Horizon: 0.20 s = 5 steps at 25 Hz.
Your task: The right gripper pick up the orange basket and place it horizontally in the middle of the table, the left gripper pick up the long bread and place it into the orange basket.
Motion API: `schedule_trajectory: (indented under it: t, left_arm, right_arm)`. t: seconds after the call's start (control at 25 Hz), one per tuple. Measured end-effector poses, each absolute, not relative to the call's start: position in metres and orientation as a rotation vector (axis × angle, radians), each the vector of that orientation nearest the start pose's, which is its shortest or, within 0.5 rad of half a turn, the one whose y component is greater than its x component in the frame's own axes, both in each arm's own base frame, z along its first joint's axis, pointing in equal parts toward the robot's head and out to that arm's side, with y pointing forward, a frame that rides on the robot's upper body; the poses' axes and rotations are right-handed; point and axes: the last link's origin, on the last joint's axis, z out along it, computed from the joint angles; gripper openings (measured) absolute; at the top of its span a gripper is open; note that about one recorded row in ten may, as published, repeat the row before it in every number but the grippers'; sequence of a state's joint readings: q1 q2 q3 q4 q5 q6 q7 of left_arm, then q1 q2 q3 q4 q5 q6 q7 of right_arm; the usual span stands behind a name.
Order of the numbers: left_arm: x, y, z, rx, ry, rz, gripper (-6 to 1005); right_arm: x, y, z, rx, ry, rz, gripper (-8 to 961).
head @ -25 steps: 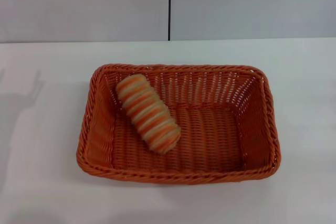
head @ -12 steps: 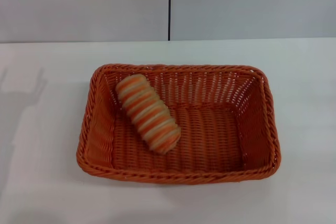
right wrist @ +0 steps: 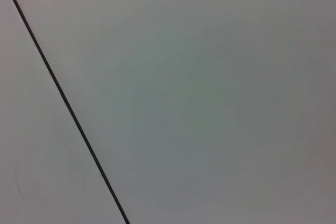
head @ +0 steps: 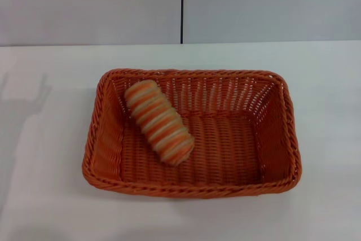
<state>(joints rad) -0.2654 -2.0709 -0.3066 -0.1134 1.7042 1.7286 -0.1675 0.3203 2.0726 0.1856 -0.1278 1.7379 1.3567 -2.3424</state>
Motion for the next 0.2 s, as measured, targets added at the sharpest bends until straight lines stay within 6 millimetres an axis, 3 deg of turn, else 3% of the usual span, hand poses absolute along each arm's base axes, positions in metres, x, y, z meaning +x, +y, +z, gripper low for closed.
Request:
schedule_trajectory:
  t: [0.2]
  left_arm:
    - [-0.336, 0.2433, 0.0329, -1.348, -0.297, -0.918, 859]
  right_arm:
    - [0.4055, 0.2666, 0.0722, -1.131, 0.853, 1.017, 501]
